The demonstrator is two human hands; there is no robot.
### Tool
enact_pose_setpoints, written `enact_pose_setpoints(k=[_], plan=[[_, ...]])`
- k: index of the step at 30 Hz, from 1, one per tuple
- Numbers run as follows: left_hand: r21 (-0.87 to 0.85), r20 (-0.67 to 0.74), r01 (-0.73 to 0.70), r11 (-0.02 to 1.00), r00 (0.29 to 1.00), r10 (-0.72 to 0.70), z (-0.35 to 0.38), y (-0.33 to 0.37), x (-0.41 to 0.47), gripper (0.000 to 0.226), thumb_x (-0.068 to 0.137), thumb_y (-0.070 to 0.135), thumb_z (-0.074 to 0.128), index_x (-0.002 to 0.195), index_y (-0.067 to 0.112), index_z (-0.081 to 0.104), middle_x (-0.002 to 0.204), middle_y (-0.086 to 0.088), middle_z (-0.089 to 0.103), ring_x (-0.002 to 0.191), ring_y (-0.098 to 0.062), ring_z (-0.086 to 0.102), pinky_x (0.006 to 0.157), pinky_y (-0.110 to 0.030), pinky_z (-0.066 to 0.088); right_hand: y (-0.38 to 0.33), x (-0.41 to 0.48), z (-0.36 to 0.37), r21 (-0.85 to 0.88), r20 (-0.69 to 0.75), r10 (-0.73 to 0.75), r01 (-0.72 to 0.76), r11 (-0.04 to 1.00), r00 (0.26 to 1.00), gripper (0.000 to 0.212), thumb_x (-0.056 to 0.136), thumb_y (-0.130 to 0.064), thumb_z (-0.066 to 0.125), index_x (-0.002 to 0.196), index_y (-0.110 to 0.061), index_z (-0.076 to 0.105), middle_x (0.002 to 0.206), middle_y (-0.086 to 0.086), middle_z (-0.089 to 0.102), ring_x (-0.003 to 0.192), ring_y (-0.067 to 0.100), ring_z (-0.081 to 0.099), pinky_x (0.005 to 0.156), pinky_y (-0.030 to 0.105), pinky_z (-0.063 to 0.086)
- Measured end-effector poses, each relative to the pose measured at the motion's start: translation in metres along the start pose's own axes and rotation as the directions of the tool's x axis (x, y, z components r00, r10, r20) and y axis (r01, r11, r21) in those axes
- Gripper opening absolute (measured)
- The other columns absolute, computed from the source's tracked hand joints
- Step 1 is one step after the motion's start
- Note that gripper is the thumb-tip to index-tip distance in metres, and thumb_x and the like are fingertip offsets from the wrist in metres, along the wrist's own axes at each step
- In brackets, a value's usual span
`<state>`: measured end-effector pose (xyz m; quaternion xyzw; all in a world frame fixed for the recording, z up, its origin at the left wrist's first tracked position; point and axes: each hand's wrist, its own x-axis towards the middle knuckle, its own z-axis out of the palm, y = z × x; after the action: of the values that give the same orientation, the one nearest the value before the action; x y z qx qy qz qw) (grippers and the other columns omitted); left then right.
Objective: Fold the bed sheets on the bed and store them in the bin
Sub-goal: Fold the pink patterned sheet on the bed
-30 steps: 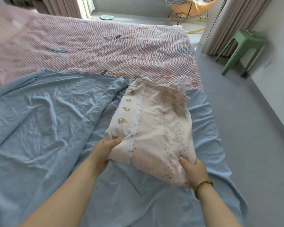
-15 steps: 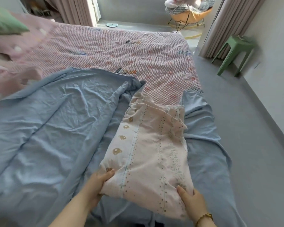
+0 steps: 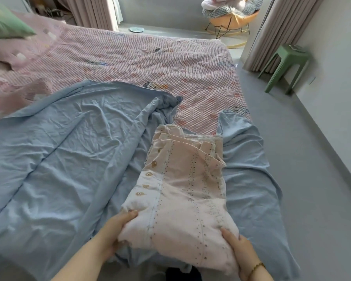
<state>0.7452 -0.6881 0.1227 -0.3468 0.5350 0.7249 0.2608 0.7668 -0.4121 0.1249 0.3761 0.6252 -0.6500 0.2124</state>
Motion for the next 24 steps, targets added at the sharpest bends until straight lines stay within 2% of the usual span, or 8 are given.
enact_pose_setpoints(k=[6,10,12,14,16,18,20,24], plan=[[0.051,0.007,-0.043,0.998,0.999,0.042,0.03,0.079,0.048,0.02,0.089,0.019,0.051,0.102,0.012,0.064,0.081,-0.009,0.056,0.063,-0.012,0.053,0.049,-0.02,0.042,-0.08,0.061,-0.004,0.232,0.143,-0.041,0.006,0.973,0.989,0.025,0.094,-0.017,0.042,0.095,-0.002,0.062,0.087,0.017,0.07,0.071,0.025,0.065,0.056,0.027,0.053],[-0.095,-0.039,-0.14,0.986,0.99,0.136,0.074,0.148,0.083,0.015,0.073,0.012,0.059,0.06,0.017,0.065,0.05,0.002,0.049,0.04,-0.006,0.047,0.041,-0.013,0.041,-0.145,0.119,0.006,0.393,0.226,-0.153,0.053,0.918,0.962,0.028,0.098,-0.009,0.033,0.095,-0.007,0.06,0.07,0.005,0.071,0.067,0.019,0.065,0.054,0.021,0.054],[-0.224,-0.157,-0.234,0.946,0.967,0.201,0.088,0.171,0.112,0.019,0.091,0.015,0.047,0.075,0.011,0.057,0.053,0.0,0.057,0.048,-0.01,0.057,0.056,-0.02,0.047,-0.173,0.149,0.013,0.437,0.231,-0.206,0.088,0.895,0.951,0.033,0.1,-0.024,0.029,0.101,-0.01,0.059,0.083,0.007,0.07,0.077,0.017,0.065,0.071,0.026,0.055],[-0.181,-0.234,-0.296,0.938,0.939,0.251,0.095,0.175,0.136,0.021,0.1,0.017,0.035,0.106,0.009,0.053,0.077,0.0,0.063,0.075,-0.013,0.062,0.074,-0.028,0.045,-0.184,0.175,0.018,0.462,0.216,-0.209,0.089,0.882,0.954,0.037,0.099,-0.034,0.028,0.114,-0.013,0.054,0.101,0.004,0.063,0.092,0.015,0.059,0.087,0.028,0.045],[-0.019,-0.264,-0.282,0.959,0.927,0.268,0.099,0.165,0.153,0.032,0.1,0.018,0.037,0.131,0.013,0.043,0.101,-0.001,0.059,0.096,-0.016,0.055,0.085,-0.031,0.037,-0.181,0.208,0.022,0.365,0.249,-0.162,0.063,0.929,0.955,0.034,0.098,-0.032,0.036,0.126,-0.017,0.048,0.121,0.005,0.057,0.108,0.019,0.054,0.098,0.036,0.042],[0.207,-0.266,-0.22,0.953,0.925,0.271,0.1,0.147,0.167,0.041,0.097,0.018,0.045,0.137,0.014,0.038,0.123,-0.005,0.055,0.109,-0.019,0.051,0.092,-0.032,0.035,-0.17,0.229,0.024,-0.023,0.184,-0.154,0.161,0.987,0.971,0.045,0.096,-0.027,0.045,0.139,-0.021,0.036,0.143,0.003,0.039,0.128,0.024,0.041,0.108,0.043,0.034],[0.367,-0.263,-0.142,0.919,0.932,0.249,0.1,0.132,0.177,0.052,0.093,0.019,0.053,0.141,0.013,0.034,0.138,-0.007,0.044,0.119,-0.019,0.045,0.094,-0.03,0.034,-0.161,0.239,0.025,-0.315,0.037,-0.192,0.194,0.929,0.981,0.061,0.092,-0.024,0.053,0.145,-0.016,0.023,0.15,0.003,0.026,0.137,0.025,0.028,0.111,0.041,0.027],[0.504,-0.284,0.005,0.864,0.945,0.161,0.089,0.124,0.199,0.089,0.07,0.05,0.069,0.144,0.019,0.03,0.144,-0.005,0.039,0.127,-0.024,0.04,0.106,-0.039,0.035,-0.146,0.246,0.029,-0.196,0.011,-0.079,0.08,0.977,0.997,0.075,0.084,-0.015,0.065,0.144,-0.013,0.021,0.145,0.009,0.033,0.13,0.028,0.036,0.104,0.039,0.033]])
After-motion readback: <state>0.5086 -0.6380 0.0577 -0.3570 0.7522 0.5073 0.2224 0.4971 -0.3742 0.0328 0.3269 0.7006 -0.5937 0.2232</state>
